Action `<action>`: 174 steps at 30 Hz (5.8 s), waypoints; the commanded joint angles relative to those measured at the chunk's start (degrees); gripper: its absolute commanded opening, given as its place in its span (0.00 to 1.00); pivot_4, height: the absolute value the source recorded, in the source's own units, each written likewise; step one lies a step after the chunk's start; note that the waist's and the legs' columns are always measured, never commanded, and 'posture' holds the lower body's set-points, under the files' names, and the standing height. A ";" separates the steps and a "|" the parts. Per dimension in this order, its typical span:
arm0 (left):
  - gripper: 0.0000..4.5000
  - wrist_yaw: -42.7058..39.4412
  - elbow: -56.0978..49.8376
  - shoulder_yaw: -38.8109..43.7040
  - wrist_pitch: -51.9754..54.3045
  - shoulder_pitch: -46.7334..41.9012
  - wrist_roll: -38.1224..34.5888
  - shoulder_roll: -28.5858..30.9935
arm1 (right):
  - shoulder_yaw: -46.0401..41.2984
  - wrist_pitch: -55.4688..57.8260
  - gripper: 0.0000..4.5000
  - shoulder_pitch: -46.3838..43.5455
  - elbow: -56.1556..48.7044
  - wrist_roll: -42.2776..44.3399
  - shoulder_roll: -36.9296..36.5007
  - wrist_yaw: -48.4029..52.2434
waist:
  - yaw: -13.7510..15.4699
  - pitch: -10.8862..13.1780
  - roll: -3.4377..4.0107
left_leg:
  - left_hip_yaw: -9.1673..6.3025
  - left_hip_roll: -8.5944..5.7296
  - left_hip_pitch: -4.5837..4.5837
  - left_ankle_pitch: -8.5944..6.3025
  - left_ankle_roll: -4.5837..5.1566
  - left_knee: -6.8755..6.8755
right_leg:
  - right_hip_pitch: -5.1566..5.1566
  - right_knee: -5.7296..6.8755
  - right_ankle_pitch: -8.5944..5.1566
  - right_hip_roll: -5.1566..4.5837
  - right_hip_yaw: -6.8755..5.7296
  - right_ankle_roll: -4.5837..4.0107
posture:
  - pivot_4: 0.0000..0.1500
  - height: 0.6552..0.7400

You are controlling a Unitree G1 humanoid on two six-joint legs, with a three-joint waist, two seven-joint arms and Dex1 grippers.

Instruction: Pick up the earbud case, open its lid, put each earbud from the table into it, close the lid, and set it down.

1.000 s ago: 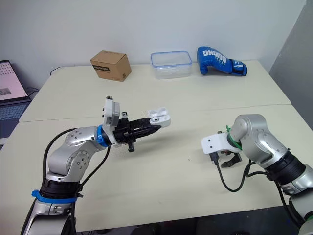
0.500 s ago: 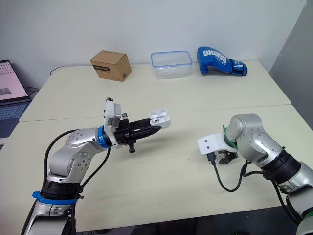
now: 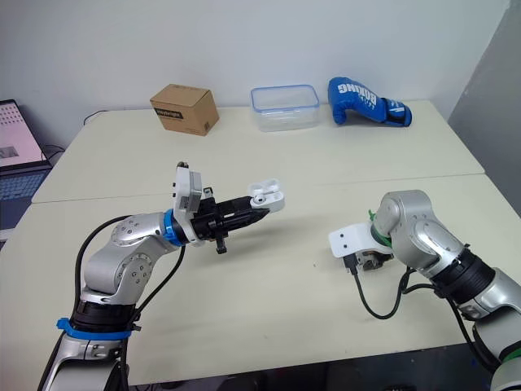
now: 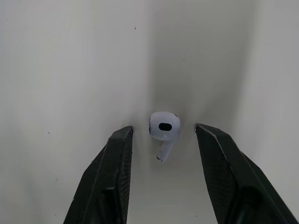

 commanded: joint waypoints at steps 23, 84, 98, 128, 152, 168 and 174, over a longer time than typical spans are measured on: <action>0.17 1.02 -1.48 0.51 -1.04 0.09 -0.26 -0.21 | 6.47 2.73 0.48 -4.20 -3.68 -1.61 -1.12 3.85 | -0.01 0.00 0.00 | -0.01 0.00 0.00 0.00 0.00 0.00 | 0.00 0.00 0.00 0.00 -0.01 0.00 | 1.00 0.89; 0.17 -12.70 11.29 -0.94 -3.62 -5.27 -0.51 -0.72 | -46.14 33.65 0.09 20.35 -37.65 39.09 32.19 -37.78 | 0.02 0.00 0.02 | -0.17 -0.02 0.02 0.00 0.00 0.00 | 0.00 0.10 0.00 0.02 -0.05 -0.01 | 1.00 0.89; 0.17 -12.61 11.72 -2.01 -3.44 -6.22 0.53 -1.99 | -42.02 32.43 0.09 12.42 -33.95 50.65 31.18 -46.73 | -0.14 0.00 0.02 | -0.14 -0.03 0.02 0.00 0.00 -0.01 | 0.00 0.08 0.00 0.02 -0.03 -0.01 | 1.00 0.89; 0.17 -11.94 8.91 -0.60 -1.94 -5.96 -1.19 -1.84 | -34.99 24.96 0.09 12.83 -27.73 53.56 24.85 -54.70 | -0.14 0.00 0.02 | -0.15 -0.03 0.02 0.00 0.00 -0.01 | 0.00 0.08 0.00 0.02 -0.04 -0.01 | 1.00 0.89; 0.17 -11.37 7.34 -0.41 -1.04 -5.74 -1.77 -1.58 | -35.72 16.50 0.69 14.53 -28.79 56.30 19.56 -51.86 | -0.10 0.00 0.02 | -0.14 -0.03 0.01 0.00 0.00 -0.01 | 0.01 0.05 0.00 0.02 -0.04 -0.01 | 1.00 0.89; 0.17 -11.90 3.67 -0.55 1.72 -4.81 -2.59 -0.28 | -28.67 8.15 0.01 -3.35 -3.67 54.07 11.88 -35.45 | -0.33 0.00 0.02 | -0.06 0.00 0.02 0.00 0.02 -0.04 | 0.01 0.02 0.00 0.03 -0.02 0.00 | 1.00 0.89; 0.17 -11.42 1.77 -0.59 3.65 -3.78 -3.84 0.04 | -18.65 -1.12 0.01 -8.69 9.08 44.74 14.07 -26.62 | -0.57 0.00 0.02 | -0.05 0.00 0.01 0.00 0.01 -0.03 | 0.00 0.01 0.00 0.03 -0.02 0.00 | 1.00 0.89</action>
